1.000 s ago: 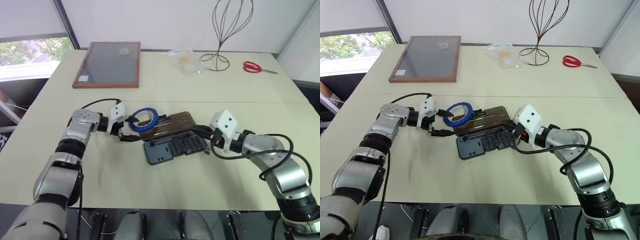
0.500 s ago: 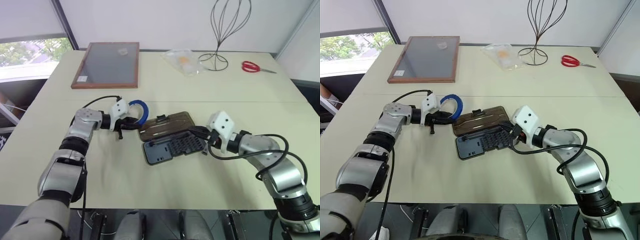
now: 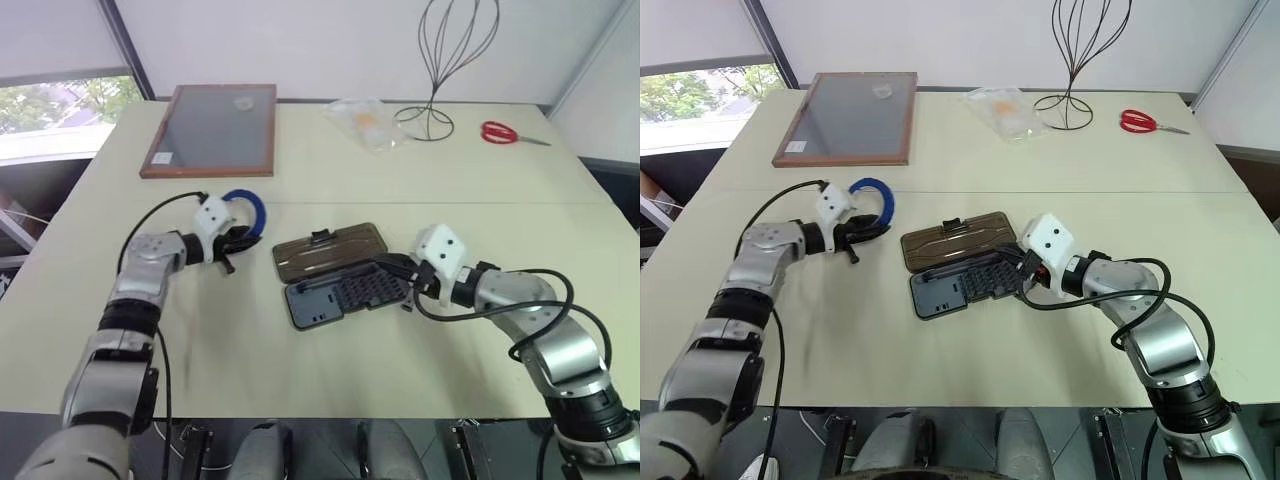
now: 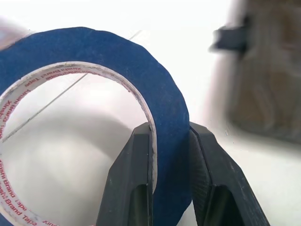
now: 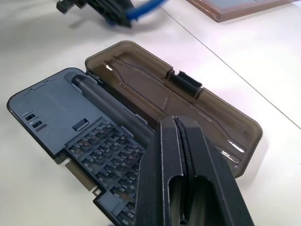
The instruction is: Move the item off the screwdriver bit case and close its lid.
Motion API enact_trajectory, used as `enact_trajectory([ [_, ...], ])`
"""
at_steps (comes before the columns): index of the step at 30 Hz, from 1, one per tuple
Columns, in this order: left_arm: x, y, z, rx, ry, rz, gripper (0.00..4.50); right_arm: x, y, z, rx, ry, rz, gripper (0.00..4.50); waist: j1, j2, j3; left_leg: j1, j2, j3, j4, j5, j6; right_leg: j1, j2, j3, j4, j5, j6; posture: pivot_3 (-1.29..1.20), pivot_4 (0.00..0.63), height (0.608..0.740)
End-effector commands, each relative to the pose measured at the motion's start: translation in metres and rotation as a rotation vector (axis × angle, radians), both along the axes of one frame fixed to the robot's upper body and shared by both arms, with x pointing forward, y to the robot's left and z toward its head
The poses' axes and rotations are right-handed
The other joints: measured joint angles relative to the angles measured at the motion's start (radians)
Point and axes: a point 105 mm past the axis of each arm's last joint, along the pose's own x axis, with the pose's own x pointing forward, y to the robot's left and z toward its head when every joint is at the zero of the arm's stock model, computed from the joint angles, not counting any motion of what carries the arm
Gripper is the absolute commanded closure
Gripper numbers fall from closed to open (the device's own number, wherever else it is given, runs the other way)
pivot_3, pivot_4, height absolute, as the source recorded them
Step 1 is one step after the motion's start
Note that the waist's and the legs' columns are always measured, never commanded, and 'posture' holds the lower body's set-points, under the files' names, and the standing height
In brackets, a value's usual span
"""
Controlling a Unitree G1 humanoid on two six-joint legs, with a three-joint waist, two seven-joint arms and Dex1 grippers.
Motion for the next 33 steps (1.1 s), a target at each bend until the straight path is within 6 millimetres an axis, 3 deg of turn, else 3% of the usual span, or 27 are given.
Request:
enact_trajectory([
  [1,-0.012,0.038,0.021,-0.067,-0.049,0.241,4.06,-0.001,0.01,0.004,0.012,-0.022,0.054,4.5,-0.002,0.0,0.0,0.0,0.0,0.0,0.0,0.0,0.0,0.0,0.0,0.0,0.0,0.0,0.0,0.0,0.15,0.74],
  [5,-0.058,0.091,0.01,-0.078,-0.022,0.586,4.06,0.006,0.022,0.001,0.024,-0.007,0.121,4.5,-0.009,0.0,0.0,0.0,0.0,-0.001,0.0,0.0,0.0,-0.001,0.0,0.001,0.002,0.0,0.0,0.0,0.15,0.74],
  [10,-0.101,0.121,0.002,-0.114,0.017,0.86,4.06,0.01,0.034,-0.003,0.027,0.004,0.188,4.5,0.004,0.0,0.0,0.001,0.001,-0.005,0.0,0.0,-0.001,0.0,-0.001,0.001,0.003,0.0,0.0,0.0,0.15,0.74],
  [15,-0.125,0.132,-0.011,-0.152,0.075,0.993,4.06,0.015,0.042,-0.003,0.024,0.003,0.238,4.5,0.009,-0.001,0.001,0.002,0.001,-0.007,0.0,0.002,-0.003,0.002,-0.002,0.0,0.003,0.0,0.0,0.0,0.15,0.74],
  [23,-0.123,0.127,-0.012,-0.169,0.076,0.981,4.06,0.016,0.045,-0.003,0.016,-0.001,0.261,4.5,0.008,-0.001,0.001,0.002,0.0,-0.007,0.0,0.003,-0.005,0.002,-0.001,0.0,0.003,0.0,-0.001,0.0,0.15,0.74],
  [31,-0.112,0.114,-0.006,-0.171,0.047,0.902,0.3,0.013,0.04,-0.005,0.02,0.009,0.236,4.5,0.008,-0.001,0.001,0.002,0.001,-0.007,-0.001,0.003,-0.006,0.002,-0.001,0.0,0.003,0.0,-0.001,0.0,0.15,0.74],
  [33,-0.11,0.113,0.0,-0.151,0.014,0.885,0.06,0.013,0.039,-0.006,0.017,0.009,0.229,4.5,0.008,-0.001,0.001,0.002,0.001,-0.007,-0.001,0.003,-0.006,0.002,-0.002,0.0,0.003,0.0,-0.001,0.0,0.15,0.74],
])
